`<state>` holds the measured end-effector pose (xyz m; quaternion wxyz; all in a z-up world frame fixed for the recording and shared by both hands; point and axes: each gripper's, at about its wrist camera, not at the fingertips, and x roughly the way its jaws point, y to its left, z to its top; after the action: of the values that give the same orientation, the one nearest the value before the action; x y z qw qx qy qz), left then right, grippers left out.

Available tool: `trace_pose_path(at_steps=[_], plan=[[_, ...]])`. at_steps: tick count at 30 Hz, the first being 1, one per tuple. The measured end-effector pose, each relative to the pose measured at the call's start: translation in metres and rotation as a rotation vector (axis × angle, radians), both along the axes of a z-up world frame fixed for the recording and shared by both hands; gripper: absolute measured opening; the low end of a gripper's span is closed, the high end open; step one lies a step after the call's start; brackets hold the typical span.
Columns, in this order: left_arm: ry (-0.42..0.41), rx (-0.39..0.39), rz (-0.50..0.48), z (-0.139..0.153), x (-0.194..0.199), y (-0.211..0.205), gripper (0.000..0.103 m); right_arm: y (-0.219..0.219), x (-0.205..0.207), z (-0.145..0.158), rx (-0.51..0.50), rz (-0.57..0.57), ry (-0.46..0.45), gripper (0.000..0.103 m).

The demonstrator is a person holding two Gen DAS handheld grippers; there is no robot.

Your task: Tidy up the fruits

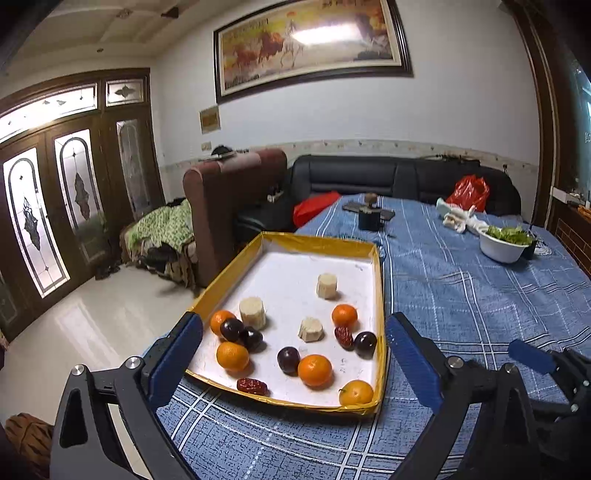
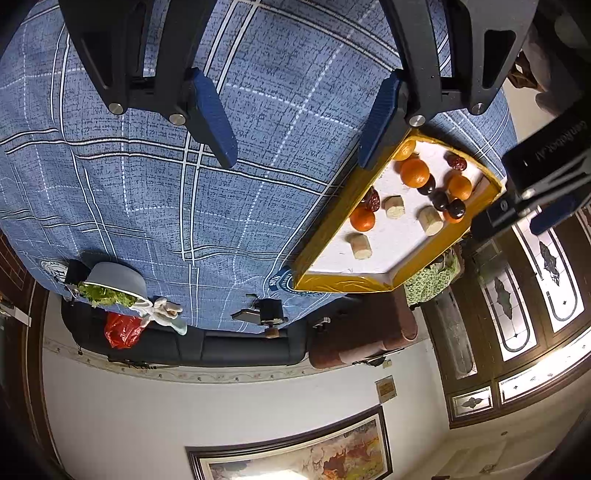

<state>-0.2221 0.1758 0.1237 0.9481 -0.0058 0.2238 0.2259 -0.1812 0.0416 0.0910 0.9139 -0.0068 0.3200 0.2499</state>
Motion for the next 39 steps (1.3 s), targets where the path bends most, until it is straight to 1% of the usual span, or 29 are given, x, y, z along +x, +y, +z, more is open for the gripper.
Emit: trace_pose_path(at_steps=[7,11,14,18,19,20,21,22,23,26,27,28,31,34,39], plan=[[-0.018,0.031,-0.001,0.001,-0.005,-0.01,0.101,0.007,-0.009,-0.003,-0.046,0.009,-0.025,0.08],[-0.082,0.086,0.05,0.006,-0.015,-0.016,0.101,0.005,-0.008,-0.006,-0.045,0.003,-0.012,0.081],[-0.161,0.156,0.108,0.012,-0.028,-0.022,0.103,0.003,-0.009,-0.007,-0.043,0.0,-0.009,0.081],[-0.234,0.215,0.169,0.011,-0.04,-0.024,0.103,0.006,-0.011,-0.007,-0.041,0.008,-0.013,0.081],[-0.22,0.21,0.166,0.011,-0.038,-0.021,0.103,0.007,-0.012,-0.007,-0.044,0.012,-0.013,0.081],[-0.192,0.192,0.137,0.011,-0.033,-0.018,0.103,0.008,-0.012,-0.007,-0.046,0.014,-0.013,0.081],[-0.145,0.154,0.092,0.011,-0.026,-0.013,0.103,0.01,-0.014,-0.007,-0.047,0.017,-0.012,0.081],[-0.115,0.123,0.073,0.011,-0.021,-0.01,0.103,0.011,-0.015,-0.008,-0.05,0.02,-0.011,0.082],[-0.09,0.075,0.056,0.01,-0.017,-0.004,0.103,0.013,-0.015,-0.008,-0.053,0.022,-0.009,0.082],[-0.067,-0.026,0.017,0.003,-0.014,0.008,0.103,0.018,-0.018,-0.01,-0.069,0.025,-0.009,0.084],[-0.058,-0.043,0.011,0.0,-0.013,0.009,0.103,0.02,-0.018,-0.01,-0.077,0.023,-0.009,0.086],[-0.049,-0.053,0.009,-0.002,-0.012,0.011,0.103,0.022,-0.018,-0.011,-0.088,0.019,-0.009,0.088],[-0.033,-0.065,0.005,-0.01,-0.012,0.014,0.103,0.027,-0.016,-0.015,-0.131,0.001,0.001,0.088],[-0.001,-0.074,0.002,-0.017,-0.008,0.016,0.103,0.03,-0.015,-0.018,-0.171,-0.022,0.004,0.088],[0.045,-0.065,0.022,-0.023,-0.004,0.014,0.103,0.032,-0.014,-0.022,-0.18,-0.017,0.019,0.089]])
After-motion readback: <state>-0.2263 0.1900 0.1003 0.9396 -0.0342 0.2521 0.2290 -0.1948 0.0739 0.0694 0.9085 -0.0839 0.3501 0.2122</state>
